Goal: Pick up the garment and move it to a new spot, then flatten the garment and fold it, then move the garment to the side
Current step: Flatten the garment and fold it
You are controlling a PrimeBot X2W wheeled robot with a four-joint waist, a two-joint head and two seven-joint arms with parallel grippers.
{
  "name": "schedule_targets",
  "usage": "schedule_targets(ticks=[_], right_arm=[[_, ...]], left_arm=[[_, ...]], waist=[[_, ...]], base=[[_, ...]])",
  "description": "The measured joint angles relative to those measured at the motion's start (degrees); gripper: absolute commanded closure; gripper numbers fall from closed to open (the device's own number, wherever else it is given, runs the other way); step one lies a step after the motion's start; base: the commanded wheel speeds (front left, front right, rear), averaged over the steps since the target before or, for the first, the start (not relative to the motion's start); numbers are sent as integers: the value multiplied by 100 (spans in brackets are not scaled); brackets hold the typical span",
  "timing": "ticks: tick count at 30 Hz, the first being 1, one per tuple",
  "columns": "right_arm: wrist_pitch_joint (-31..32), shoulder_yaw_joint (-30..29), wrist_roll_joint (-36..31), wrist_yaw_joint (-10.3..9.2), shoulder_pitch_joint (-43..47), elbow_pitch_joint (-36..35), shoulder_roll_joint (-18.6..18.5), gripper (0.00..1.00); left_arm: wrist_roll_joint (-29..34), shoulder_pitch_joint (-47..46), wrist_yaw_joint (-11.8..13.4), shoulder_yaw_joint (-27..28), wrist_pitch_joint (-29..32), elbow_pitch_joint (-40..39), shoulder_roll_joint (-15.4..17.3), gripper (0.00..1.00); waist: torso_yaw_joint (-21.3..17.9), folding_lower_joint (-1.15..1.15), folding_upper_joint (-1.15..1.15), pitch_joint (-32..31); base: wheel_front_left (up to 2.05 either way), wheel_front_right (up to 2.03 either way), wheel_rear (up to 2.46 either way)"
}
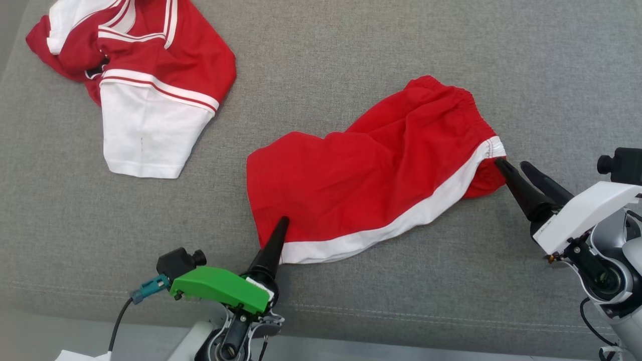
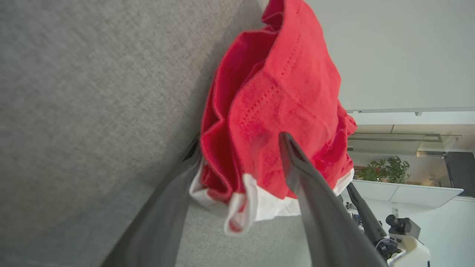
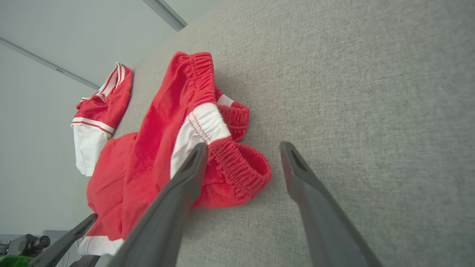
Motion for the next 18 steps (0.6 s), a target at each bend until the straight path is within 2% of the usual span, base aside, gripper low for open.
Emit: schedule_targets(ticks=[1, 2, 12, 18], right_arm=[[-16, -4, 0, 0, 0, 4, 13, 0], [-46, -5, 1, 0, -3, 12, 34, 0], [-196, -18, 11, 29, -7, 111, 200, 0], [-355, -66, 81, 104, 18, 179, 318, 0]], left_arm=[[30, -28, -20, 21, -24, 1, 0, 68], [64, -38, -41, 51, -41, 1, 2, 100], [129, -39, -120, 108, -82, -143, 36, 100], [159, -79, -168, 209, -107, -569, 140, 100]], waist=[[-7, 0, 0, 1], [-16, 0, 0, 1], [-132, 0, 0, -53], [-153, 0, 0, -129]], base=[[0, 0, 0], [0, 0, 0], [0, 0, 0], [0, 0, 0]])
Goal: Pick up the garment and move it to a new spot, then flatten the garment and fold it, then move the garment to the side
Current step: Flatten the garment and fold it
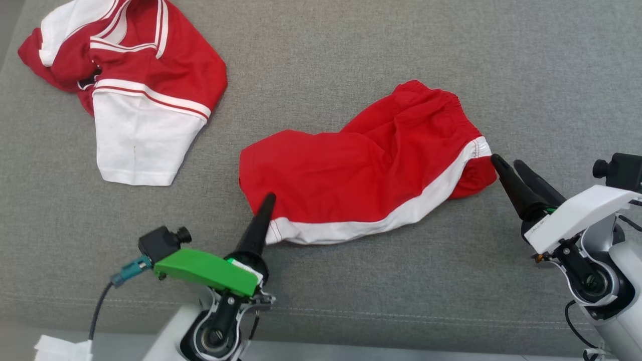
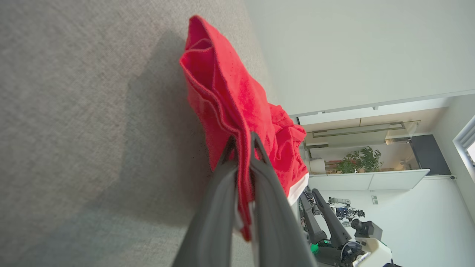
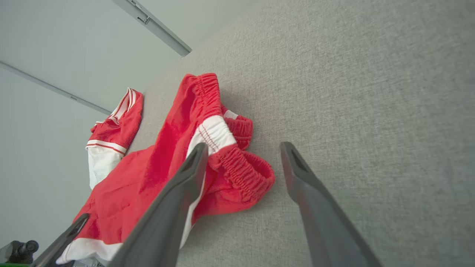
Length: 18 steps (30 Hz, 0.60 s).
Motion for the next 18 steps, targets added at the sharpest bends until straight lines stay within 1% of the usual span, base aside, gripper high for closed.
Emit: schedule_targets(ticks=[2, 7, 9, 12, 15, 18], right_arm=[[-44, 1, 35, 40, 2, 11, 71, 0], [-172, 31, 71, 102, 96, 126, 219, 0], [-219, 32, 90, 154, 167, 181, 266, 0], [-278, 38, 133, 162, 265, 219, 352, 0], [-339, 42, 136, 216, 316, 267, 390, 0], [-397, 49, 136, 222, 324, 294, 416, 0]], left_arm=[[66, -115, -1, 90, -36, -237, 89, 100], [269, -506, -31, 514, -102, -1004, 305, 100], [383, -604, -33, 708, -152, -1315, 424, 100], [439, -704, -21, 931, -152, -1751, 665, 100], [616, -834, 136, 1073, -152, -2149, 916, 100], [764, -977, 322, 1212, -134, -2546, 1179, 100]], waist=[[-13, 0, 0, -32], [-51, 0, 0, -144], [-64, 0, 0, -197], [-86, 0, 0, -267], [-101, 0, 0, -321], [-110, 0, 0, -351]], base=[[0, 0, 0], [0, 0, 0], [0, 0, 0], [0, 0, 0], [0, 0, 0], [0, 0, 0]])
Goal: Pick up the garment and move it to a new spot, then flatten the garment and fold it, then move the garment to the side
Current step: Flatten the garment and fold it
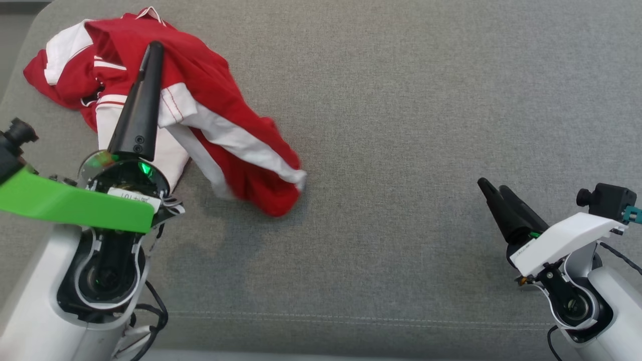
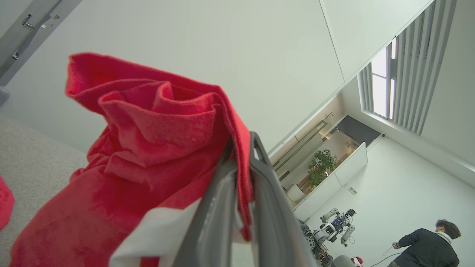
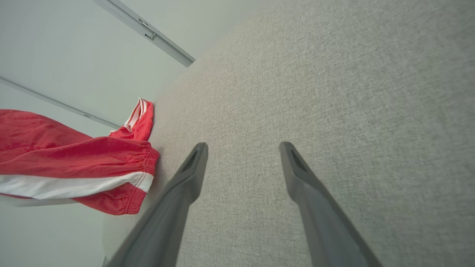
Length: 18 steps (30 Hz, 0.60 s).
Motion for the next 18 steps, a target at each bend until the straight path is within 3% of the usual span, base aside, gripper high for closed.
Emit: schedule_targets(ticks=[3, 5, 10, 18], right_arm=[[-16, 33, 0, 55, 38, 43, 40, 0], [-21, 88, -1, 81, 80, 80, 63, 0], [-20, 155, -8, 124, 77, 83, 116, 0], [38, 658, -223, 358, -144, 26, 430, 0]], left_arm=[[-3, -96, 197, 91, 165, -215, 188, 100], [-47, -160, 466, 287, 264, -265, 404, 100], [-349, -352, 758, 443, 437, -416, 402, 100], [-589, -983, 972, 450, 988, -579, 499, 100]], waist=[[-3, 0, 0, -25], [-14, 0, 0, -36], [-46, 0, 0, -25], [-226, 0, 0, 71]], base=[[0, 0, 0], [0, 0, 0], [0, 0, 0], [0, 0, 0]])
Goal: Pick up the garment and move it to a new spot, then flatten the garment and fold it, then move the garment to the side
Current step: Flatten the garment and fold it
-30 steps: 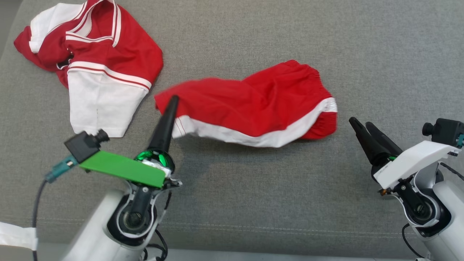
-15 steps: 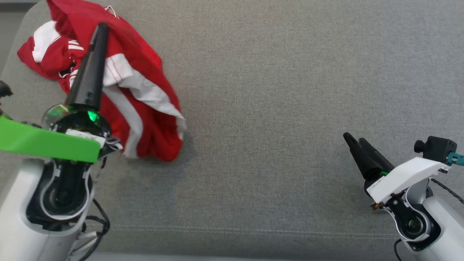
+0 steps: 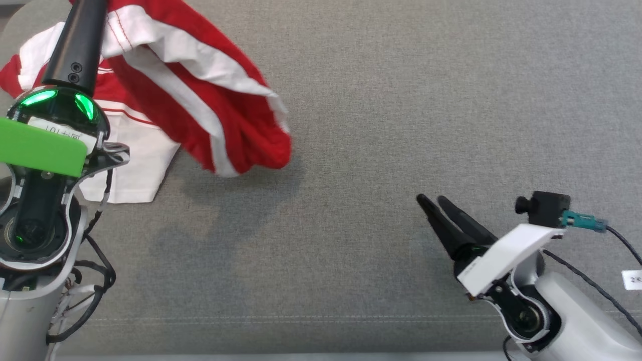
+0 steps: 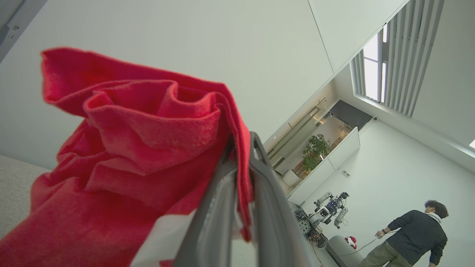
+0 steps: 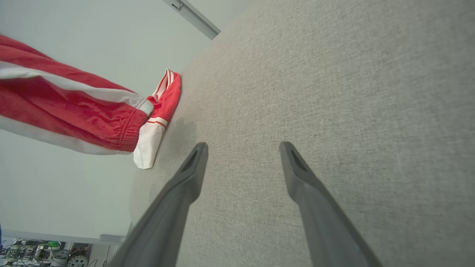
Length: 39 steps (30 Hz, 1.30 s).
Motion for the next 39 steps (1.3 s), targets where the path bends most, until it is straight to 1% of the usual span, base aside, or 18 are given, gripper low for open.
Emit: schedule_targets(ticks=[3, 6, 7, 9, 13, 16, 19, 22, 23, 26, 28, 31, 33, 34, 35, 38, 39], right_arm=[[-48, 229, -225, 138, -216, -196, 249, 0], [-194, 201, 33, 201, -293, -324, 797, 0], [-196, 257, 141, 250, -289, -356, 957, 0], [-236, 433, 157, 327, -289, -401, 1167, 0], [-387, 641, 132, 381, -294, -321, 1540, 0], [-467, 804, 20, 397, -369, -126, 1769, 0], [-509, 978, -194, 428, -516, 49, 1739, 0], [-546, 1071, -104, 481, -517, 93, 1691, 0], [-597, 1145, -87, 530, -520, 97, 1682, 0], [-653, 1266, -187, 536, -557, 109, 1667, 0], [-691, 1340, -226, 557, -621, 132, 1666, 0], [-728, 1463, -238, 578, -684, 151, 1667, 0], [-742, 1536, -238, 578, -695, 148, 1670, 0], [-742, 1573, -238, 578, -700, 148, 1670, 0], [-742, 1634, -238, 579, -713, 145, 1668, 0], [-742, 1839, -238, 579, -759, 85, 1671, 0], [-743, 1889, -238, 580, -778, 40, 1674, 0]], left_arm=[[-26, -33, 1, 4, 146, 8, 127, 100], [-162, -33, 1, -21, 261, -3, 129, 100], [-170, -34, 1, -43, 300, -26, 122, 100], [-186, -54, 1, -114, 375, -77, 119, 100], [-185, -93, 1, -215, 488, 0, 119, 100], [-182, -98, 1, -265, 583, 91, 124, 100], [-149, -136, 1, -378, 681, 137, 130, 100], [-144, -214, 1, -494, 768, 167, 115, 99], [-143, -259, 1, -534, 775, 235, 99, 99], [-140, -278, 1, -544, 788, 323, 79, 99], [-134, -281, 1, -547, 822, 360, 70, 97], [-134, -281, 1, -550, 827, 455, 46, 96], [-127, -296, 1, -649, 909, 467, 10, 96], [-104, -311, 1, -743, 978, 467, -14, 94], [-87, -327, 1, -826, 1038, 472, -29, 90], [-16, -341, 1, -984, 1148, 639, -31, 88], [21, -352, 1, -1039, 1193, 691, -31, 89]], waist=[[-96, 0, 0, 54], [-214, 0, 0, 114], [-256, 0, 0, 136], [-331, 0, 0, 186], [-492, 0, 0, 278], [-610, 0, 0, 333], [-719, 0, 0, 369], [-787, 0, 0, 375], [-793, 0, 0, 355], [-784, 0, 0, 298], [-781, 0, 0, 256], [-796, 0, 0, 189], [-811, 0, 0, 153], [-821, 0, 0, 144], [-834, 0, 0, 142], [-904, 0, 0, 154], [-936, 0, 0, 164]], base=[[0, 0, 0], [0, 0, 0], [0, 0, 0], [0, 0, 0], [0, 0, 0], [0, 0, 0], [0, 0, 0], [0, 0, 0], [0, 0, 0], [0, 0, 0], [0, 0, 0], [0, 0, 0], [0, 0, 0], [0, 0, 0], [0, 0, 0], [0, 0, 0], [0, 0, 0]])
